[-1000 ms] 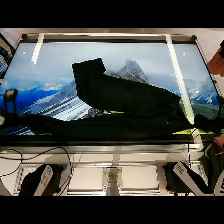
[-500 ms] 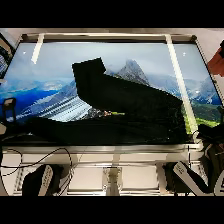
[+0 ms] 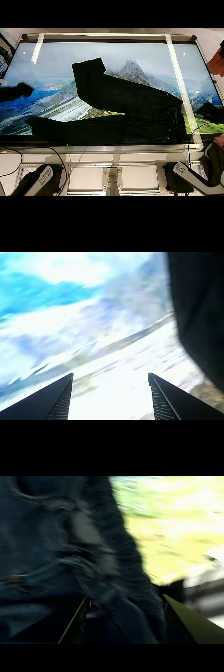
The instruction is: Fold the clothes and pants, and hang the long-sleeved shirts on hangers.
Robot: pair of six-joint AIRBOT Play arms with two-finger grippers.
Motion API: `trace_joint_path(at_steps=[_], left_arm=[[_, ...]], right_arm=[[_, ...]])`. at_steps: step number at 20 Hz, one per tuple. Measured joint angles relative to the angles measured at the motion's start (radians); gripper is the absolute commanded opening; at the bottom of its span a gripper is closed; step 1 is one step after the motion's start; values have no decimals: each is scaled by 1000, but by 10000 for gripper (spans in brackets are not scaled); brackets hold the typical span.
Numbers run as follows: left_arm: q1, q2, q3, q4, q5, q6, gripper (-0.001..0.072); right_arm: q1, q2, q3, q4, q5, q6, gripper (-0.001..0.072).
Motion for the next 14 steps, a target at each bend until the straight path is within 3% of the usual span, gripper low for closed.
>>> trace_joint_path(at_steps=[3, 6, 10, 14], left_arm=[[-140, -285, 225, -67, 8, 0, 562], [-261, -605, 489, -94, 1, -75, 563], [-349, -947, 798, -94, -17, -228, 562], [-383, -1087, 921, 40, -15, -383, 562]], right_arm=[[50, -74, 7, 66, -14, -9, 531], [107, -112, 10, 95, -29, -13, 530], [159, -128, 11, 114, -42, -15, 529], [201, -132, 11, 121, -62, -17, 529]])
